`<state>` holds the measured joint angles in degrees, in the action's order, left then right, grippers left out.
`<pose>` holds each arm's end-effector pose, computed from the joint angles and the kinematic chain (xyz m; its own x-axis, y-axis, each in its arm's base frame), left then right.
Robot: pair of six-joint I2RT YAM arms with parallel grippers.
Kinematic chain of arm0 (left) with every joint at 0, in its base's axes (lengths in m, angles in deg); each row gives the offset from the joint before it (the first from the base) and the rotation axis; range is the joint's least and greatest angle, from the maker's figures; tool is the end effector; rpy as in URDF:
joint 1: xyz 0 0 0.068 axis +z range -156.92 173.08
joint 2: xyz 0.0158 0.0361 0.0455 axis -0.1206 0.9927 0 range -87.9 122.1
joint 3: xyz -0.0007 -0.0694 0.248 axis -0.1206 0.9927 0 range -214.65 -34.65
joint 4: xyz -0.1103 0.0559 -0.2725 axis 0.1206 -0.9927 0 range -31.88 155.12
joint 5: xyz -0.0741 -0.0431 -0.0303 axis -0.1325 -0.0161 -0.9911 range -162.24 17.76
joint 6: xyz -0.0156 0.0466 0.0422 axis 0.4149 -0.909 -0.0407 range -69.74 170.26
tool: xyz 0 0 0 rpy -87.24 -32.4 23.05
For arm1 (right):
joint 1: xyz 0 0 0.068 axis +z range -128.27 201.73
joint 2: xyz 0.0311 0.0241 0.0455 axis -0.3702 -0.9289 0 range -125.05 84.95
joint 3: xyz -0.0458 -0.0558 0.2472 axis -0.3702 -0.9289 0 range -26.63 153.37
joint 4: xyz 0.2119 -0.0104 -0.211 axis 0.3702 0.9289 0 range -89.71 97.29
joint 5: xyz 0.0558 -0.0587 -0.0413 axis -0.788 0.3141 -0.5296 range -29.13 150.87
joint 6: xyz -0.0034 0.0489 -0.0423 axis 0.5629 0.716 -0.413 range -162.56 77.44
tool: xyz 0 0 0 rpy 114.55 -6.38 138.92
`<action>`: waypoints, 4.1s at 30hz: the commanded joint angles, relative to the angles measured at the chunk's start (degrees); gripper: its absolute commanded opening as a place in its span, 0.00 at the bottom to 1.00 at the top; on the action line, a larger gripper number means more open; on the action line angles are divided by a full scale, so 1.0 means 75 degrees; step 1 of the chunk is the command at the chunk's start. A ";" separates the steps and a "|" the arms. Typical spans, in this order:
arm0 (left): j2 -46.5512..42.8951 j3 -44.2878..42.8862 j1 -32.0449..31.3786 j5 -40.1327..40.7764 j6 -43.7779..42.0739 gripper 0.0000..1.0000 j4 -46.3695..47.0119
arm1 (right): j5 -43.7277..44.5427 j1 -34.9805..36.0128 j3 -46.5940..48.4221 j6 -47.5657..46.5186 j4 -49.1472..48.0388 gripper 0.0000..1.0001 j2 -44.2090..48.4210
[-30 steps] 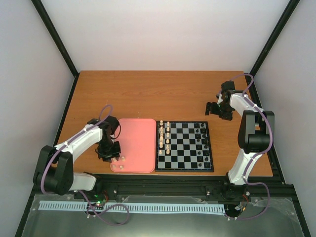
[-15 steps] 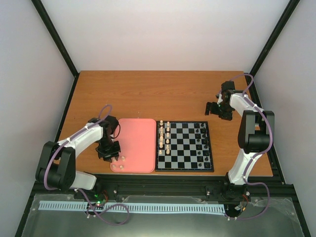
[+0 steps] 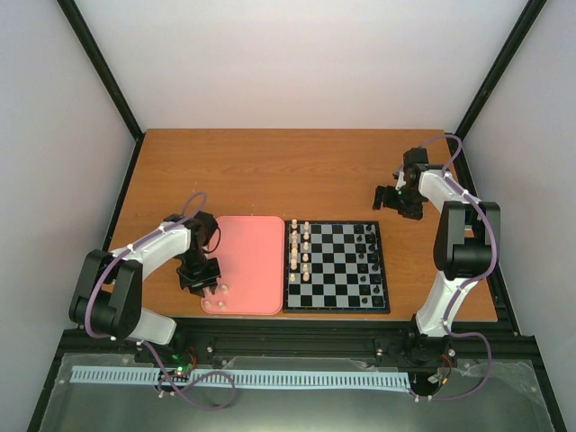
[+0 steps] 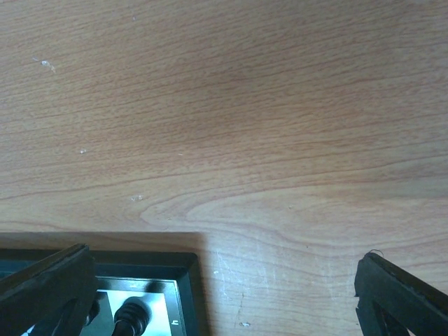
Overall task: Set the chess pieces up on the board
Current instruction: Pick up the chess piece from the storage box, then place the chess piece on the chessboard.
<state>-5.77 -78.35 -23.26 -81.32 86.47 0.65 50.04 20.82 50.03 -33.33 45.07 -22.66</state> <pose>0.2079 -0.0692 0.1084 -0.8988 -0.3445 0.2710 -0.3558 0.9345 0.0079 0.4009 0.0032 0.1351 -0.9614 0.1729 -0.2142 0.1251 0.9676 0.2193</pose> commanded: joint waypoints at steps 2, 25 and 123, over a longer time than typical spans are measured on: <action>0.0006 -0.0044 0.0104 0.0018 0.0059 0.23 0.0017 | -0.0139 0.0056 -0.0056 -0.0048 -0.0076 1.00 0.0063; -0.0788 -0.2892 -0.0668 -0.0045 -0.0437 0.01 -0.1689 | -0.0061 0.0061 -0.0074 -0.0047 -0.0064 1.00 0.0227; 0.5121 -0.7485 -0.5784 -0.0522 -0.2727 0.41 -0.1522 | 0.0291 0.0056 0.0104 -0.0118 0.0040 1.00 -0.0073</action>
<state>33.05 -130.55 -65.88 -85.28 66.75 -9.79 51.68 20.87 49.92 -33.61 45.11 -22.68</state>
